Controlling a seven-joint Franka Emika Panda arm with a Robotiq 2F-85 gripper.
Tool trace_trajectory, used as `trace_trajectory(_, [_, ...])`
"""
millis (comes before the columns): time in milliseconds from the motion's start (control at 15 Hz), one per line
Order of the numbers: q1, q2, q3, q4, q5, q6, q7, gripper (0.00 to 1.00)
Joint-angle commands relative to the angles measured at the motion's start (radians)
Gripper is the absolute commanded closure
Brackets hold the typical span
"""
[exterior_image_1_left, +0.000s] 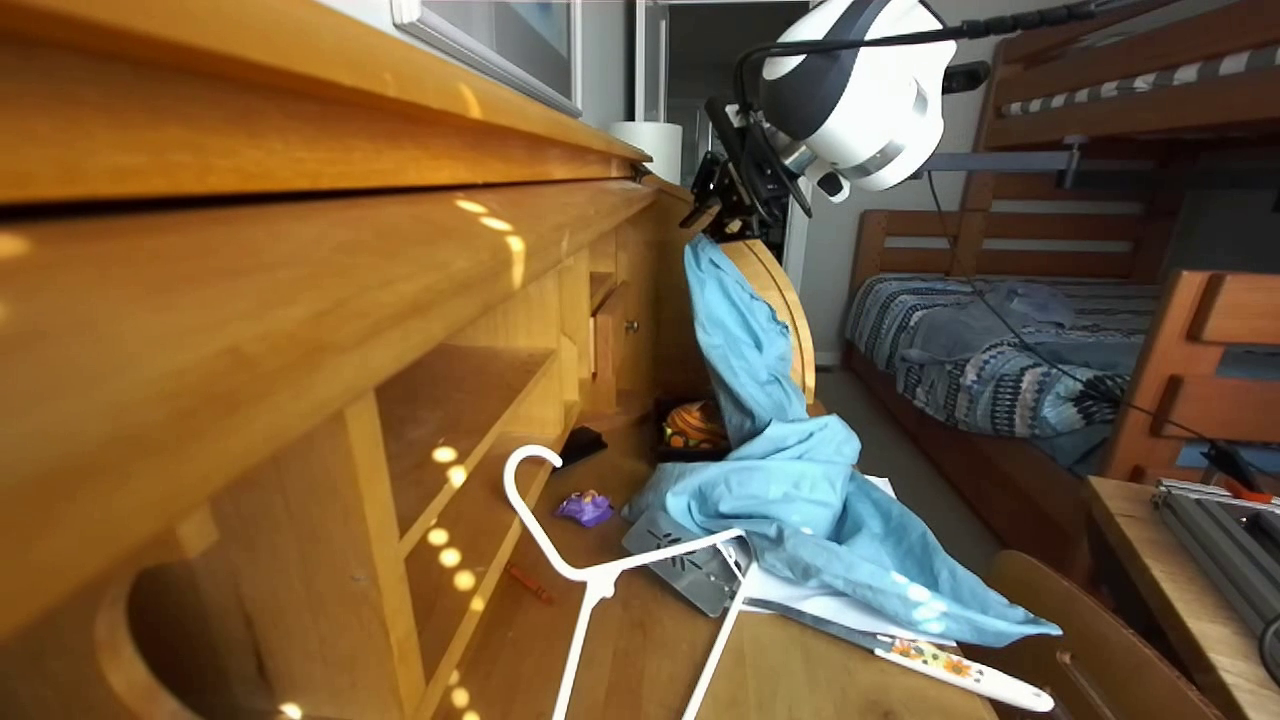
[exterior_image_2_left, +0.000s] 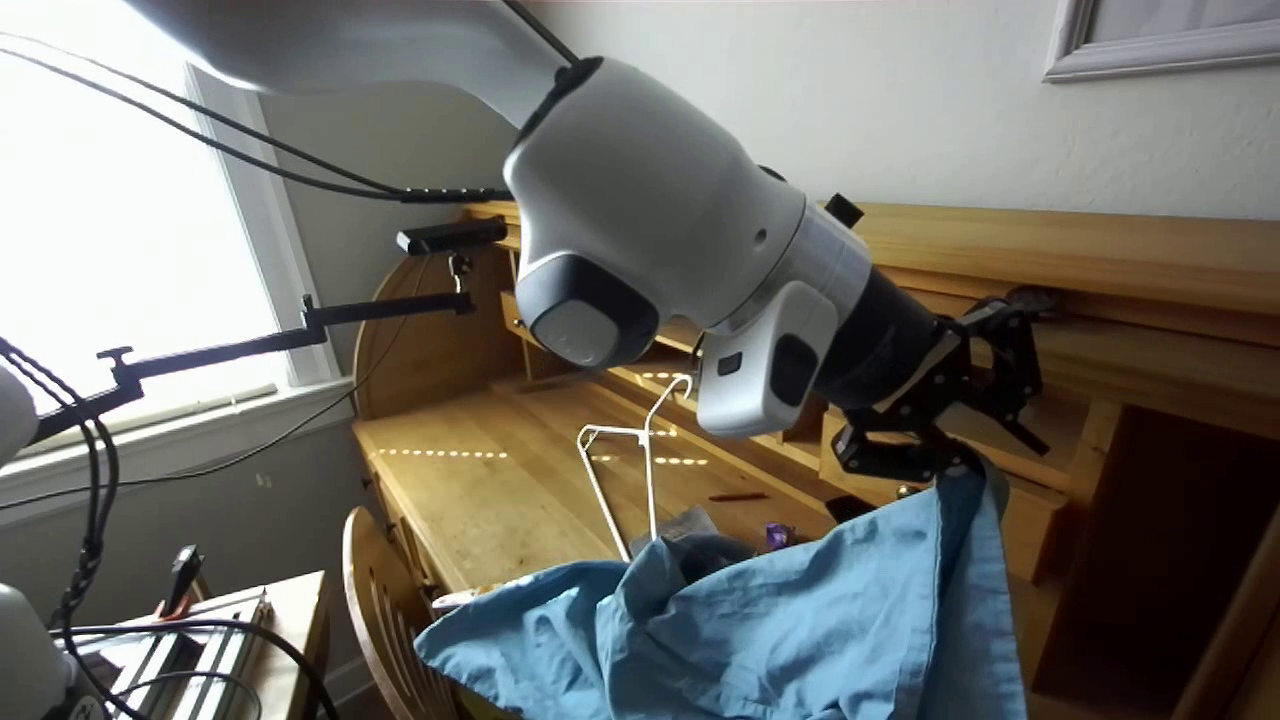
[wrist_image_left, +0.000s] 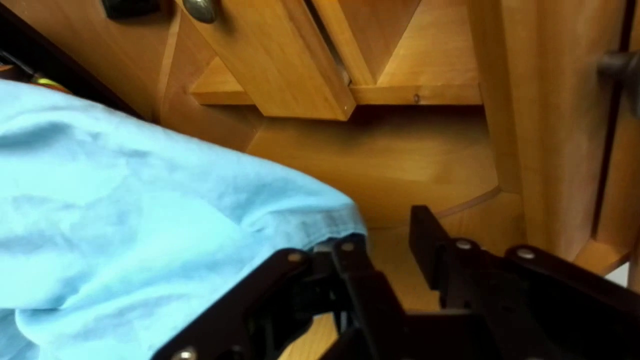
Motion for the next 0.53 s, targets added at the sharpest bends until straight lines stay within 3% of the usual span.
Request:
trace_trajectory(0, [0.053,-0.019,-0.043,-0.017,0.007,-0.053,-0.035,0.38])
trace_trajectory(333, [0.104,-0.153,-0.032,-0.225,0.015,-0.145,-0.075,0.03])
trace_trajectory(467, [0.127,-0.207,-0.024,-0.307,0.009,-0.222,-0.096,0.00])
